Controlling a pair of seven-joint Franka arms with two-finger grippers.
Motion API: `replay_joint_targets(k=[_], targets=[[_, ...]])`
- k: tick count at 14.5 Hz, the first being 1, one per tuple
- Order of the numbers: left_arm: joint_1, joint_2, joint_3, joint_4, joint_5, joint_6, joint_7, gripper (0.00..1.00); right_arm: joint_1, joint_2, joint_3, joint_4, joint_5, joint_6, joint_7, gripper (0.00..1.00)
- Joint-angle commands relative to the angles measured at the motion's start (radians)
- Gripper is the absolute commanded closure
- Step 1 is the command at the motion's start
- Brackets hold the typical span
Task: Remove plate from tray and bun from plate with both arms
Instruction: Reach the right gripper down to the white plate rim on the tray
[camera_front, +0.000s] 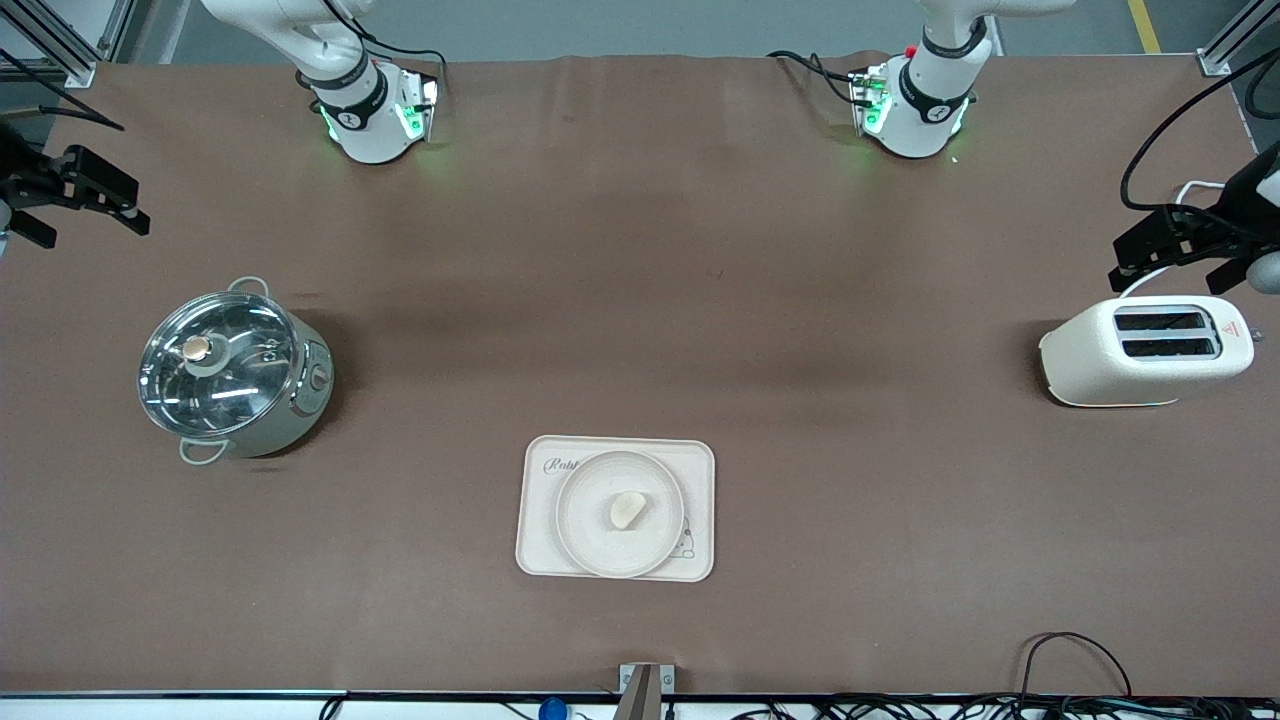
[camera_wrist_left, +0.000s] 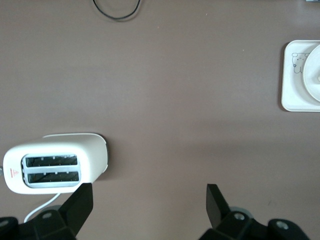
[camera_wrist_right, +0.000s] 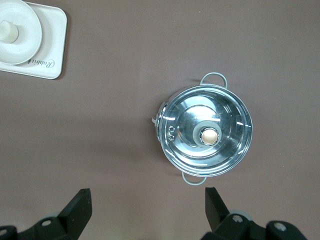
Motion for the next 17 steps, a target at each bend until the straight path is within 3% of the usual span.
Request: replay_joint_targets(k=[1,6,8,11,12,17], targets=[[0.009,0.01,-0.004,0.027,-0.001,-0.034,0.004,0.0,0.009,-0.007,0.0,0.005,-0.018,-0.013,0.016,0.0],[0.007,0.01,-0.005,0.024,-0.003,-0.035,-0.002,0.0,0.016,0.012,0.002,0.014,-0.003,-0.005,0.025,0.0],[0.009,0.01,-0.007,0.026,0.003,-0.036,0.001,0.0,0.053,0.115,0.007,0.054,0.008,0.01,0.027,0.0],[0.01,0.011,-0.007,0.026,0.002,-0.035,0.001,0.0,0.081,0.288,0.005,0.128,0.177,0.12,0.098,0.03],[0.01,0.011,-0.007,0.026,0.002,-0.036,0.001,0.0,0.099,0.342,0.007,0.155,0.195,0.168,0.143,0.03],[0.014,0.011,-0.007,0.024,0.0,-0.036,0.008,0.0,0.205,0.558,0.008,0.25,0.202,0.372,0.252,0.07]])
